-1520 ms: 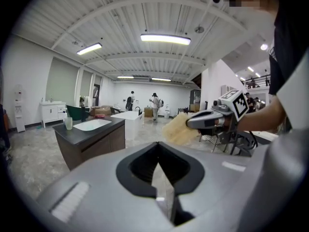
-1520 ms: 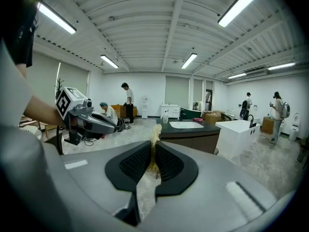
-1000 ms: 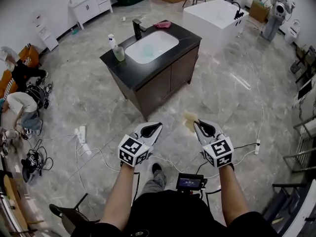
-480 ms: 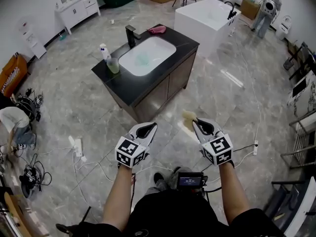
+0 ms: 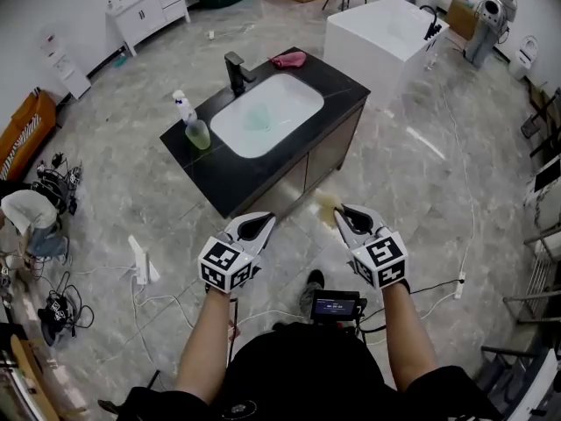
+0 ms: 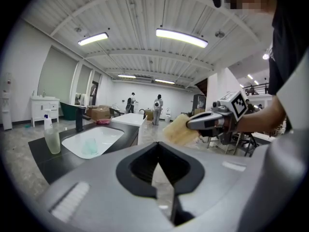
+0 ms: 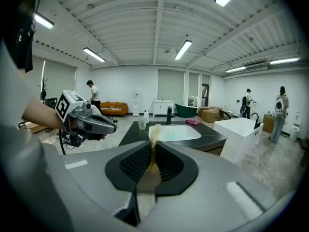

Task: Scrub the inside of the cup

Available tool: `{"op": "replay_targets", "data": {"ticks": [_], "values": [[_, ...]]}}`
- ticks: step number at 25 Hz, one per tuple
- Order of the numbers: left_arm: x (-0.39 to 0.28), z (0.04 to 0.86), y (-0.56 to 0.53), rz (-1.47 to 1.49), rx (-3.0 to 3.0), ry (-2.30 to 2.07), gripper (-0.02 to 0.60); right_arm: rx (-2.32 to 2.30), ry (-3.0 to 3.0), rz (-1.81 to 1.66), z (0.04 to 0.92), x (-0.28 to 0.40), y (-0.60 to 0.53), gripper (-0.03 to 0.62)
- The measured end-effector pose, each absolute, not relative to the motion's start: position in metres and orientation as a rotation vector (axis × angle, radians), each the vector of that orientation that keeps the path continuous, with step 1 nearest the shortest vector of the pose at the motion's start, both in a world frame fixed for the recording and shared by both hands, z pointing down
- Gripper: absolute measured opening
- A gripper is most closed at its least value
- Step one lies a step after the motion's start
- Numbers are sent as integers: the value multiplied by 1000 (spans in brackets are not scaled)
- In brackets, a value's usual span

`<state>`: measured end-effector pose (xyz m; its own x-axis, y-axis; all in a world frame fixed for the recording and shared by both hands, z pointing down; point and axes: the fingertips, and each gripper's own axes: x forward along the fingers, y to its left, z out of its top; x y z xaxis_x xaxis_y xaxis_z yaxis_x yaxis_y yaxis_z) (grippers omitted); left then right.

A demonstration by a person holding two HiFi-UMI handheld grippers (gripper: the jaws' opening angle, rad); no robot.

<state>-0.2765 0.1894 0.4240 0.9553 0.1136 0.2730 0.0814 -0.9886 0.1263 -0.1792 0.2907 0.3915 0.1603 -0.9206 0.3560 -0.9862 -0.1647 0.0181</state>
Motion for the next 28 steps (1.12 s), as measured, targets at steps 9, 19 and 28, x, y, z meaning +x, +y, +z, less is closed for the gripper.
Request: {"op": "replay_targets", "data": {"ticks": [9,19,28], "values": [[-166,420,148,476,2955,136,0,2079,-1959,418,394,-74,237,37],[-114,425,107,457,2923,73,0,1987,-2034,471,417,-16,193,37],[-59,461,36,491,2845,26,0,1975,-2003,496,437,43,126,37]]}}
